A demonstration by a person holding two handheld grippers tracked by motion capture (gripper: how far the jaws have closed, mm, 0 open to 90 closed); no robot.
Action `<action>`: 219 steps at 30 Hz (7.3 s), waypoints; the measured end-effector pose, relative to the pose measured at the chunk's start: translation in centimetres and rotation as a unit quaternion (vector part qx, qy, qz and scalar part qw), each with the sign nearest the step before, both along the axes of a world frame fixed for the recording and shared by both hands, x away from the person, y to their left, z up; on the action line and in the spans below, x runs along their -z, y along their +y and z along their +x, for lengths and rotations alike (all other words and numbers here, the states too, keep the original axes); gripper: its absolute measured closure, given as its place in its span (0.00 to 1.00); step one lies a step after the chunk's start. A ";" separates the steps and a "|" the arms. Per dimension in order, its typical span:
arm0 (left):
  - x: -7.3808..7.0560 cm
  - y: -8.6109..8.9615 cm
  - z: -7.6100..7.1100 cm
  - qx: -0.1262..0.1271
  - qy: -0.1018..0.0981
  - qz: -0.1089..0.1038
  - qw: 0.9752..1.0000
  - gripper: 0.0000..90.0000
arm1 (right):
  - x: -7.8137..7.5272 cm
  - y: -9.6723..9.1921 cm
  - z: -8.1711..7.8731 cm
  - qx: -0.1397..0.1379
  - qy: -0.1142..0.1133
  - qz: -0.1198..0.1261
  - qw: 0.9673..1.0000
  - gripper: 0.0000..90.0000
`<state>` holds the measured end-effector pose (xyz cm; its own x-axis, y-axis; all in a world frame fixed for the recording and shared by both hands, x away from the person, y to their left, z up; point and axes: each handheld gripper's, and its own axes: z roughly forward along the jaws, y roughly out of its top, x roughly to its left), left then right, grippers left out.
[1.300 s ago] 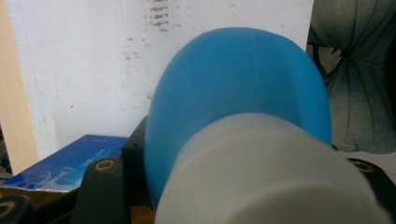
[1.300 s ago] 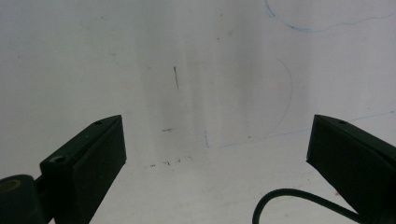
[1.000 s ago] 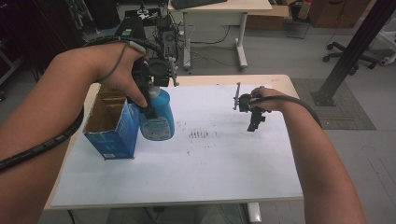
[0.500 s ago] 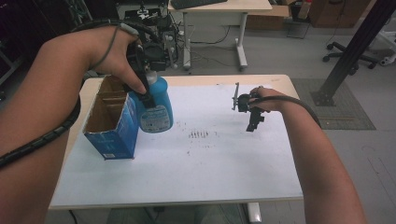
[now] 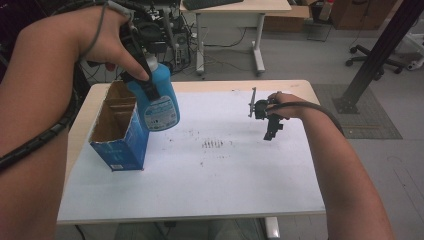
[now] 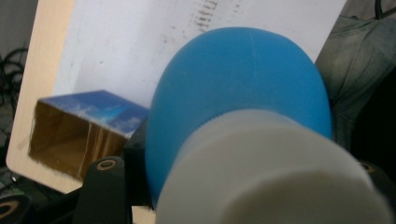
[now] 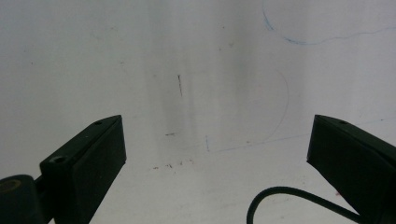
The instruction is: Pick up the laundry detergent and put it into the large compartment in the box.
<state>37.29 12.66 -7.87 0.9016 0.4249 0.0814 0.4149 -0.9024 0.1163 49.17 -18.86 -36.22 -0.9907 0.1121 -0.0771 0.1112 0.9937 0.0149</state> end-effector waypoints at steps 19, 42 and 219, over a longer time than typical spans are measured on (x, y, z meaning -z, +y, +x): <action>-3.5 5.3 1.2 -0.157 -0.003 -0.038 0.987 0.43 | -0.5 0.8 0.5 -0.008 0.000 -0.005 1.000 0.05; -4.4 6.7 1.2 -0.220 0.000 -0.058 0.974 0.44 | -0.5 0.6 0.6 -0.008 0.001 -0.005 1.000 0.05; 19.2 14.8 6.2 -0.513 0.036 -0.038 0.857 0.44 | 2.4 1.8 1.0 -0.011 0.019 -0.012 1.000 0.05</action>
